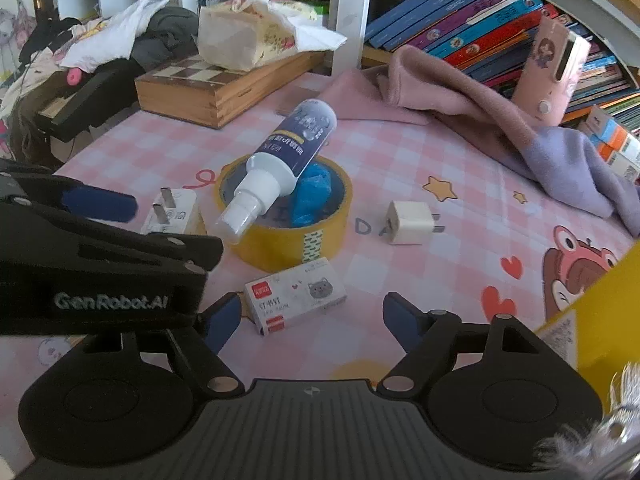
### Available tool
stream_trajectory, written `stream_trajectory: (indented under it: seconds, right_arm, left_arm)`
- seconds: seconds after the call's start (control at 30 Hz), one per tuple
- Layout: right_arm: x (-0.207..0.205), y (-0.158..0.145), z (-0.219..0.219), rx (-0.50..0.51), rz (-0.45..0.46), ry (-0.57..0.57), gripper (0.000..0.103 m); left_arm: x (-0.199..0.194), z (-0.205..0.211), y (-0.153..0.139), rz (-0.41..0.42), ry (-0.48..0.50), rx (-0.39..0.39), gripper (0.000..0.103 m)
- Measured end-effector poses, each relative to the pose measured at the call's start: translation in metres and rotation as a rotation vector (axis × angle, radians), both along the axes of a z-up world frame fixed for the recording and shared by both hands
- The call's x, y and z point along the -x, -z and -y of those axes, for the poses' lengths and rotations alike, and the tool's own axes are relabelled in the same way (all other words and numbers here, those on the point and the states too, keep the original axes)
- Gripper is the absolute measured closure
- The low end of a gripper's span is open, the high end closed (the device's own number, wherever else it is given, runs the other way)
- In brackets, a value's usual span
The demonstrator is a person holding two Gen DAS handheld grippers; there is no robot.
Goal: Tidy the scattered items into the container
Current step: 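Grasp the white charger with the left tool while the right tool grasps the white staple box, then lift and carry the charger and staple box toward the yellow box with both tools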
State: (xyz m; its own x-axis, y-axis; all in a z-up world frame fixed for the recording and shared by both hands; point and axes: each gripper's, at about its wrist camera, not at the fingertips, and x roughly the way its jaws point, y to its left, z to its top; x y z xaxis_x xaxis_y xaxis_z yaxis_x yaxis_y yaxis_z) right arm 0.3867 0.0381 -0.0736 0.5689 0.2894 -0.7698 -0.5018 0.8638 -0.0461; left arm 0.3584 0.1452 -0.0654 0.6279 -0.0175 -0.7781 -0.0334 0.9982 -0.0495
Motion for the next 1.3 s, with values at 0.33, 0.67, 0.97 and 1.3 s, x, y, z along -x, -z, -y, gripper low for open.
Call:
stream_trajectory:
  seconds: [0.33,0.67,0.97,1.3]
  right_arm:
    - [-0.013,0.011,0.001,-0.054,-0.037,0.003,0.035]
    - [-0.008,0.005,0.004,-0.074,-0.082,-0.015,0.046]
    - [0.017,-0.019,0.01,-0.087,-0.045,-0.057,0.046]
    - [0.048,-0.052,0.04,-0.096,-0.006,-0.066,0.046]
  left_arm:
    - [-0.004,-0.006,0.009,-0.024,0.006,0.042,0.067]
    - [0.012,-0.015,-0.005,-0.002,-0.014,0.075,0.078]
    - [0.04,-0.015,-0.021,0.025,-0.024,0.119,0.078]
    - [0.075,-0.013,-0.045,0.078,-0.033,0.165,0.078]
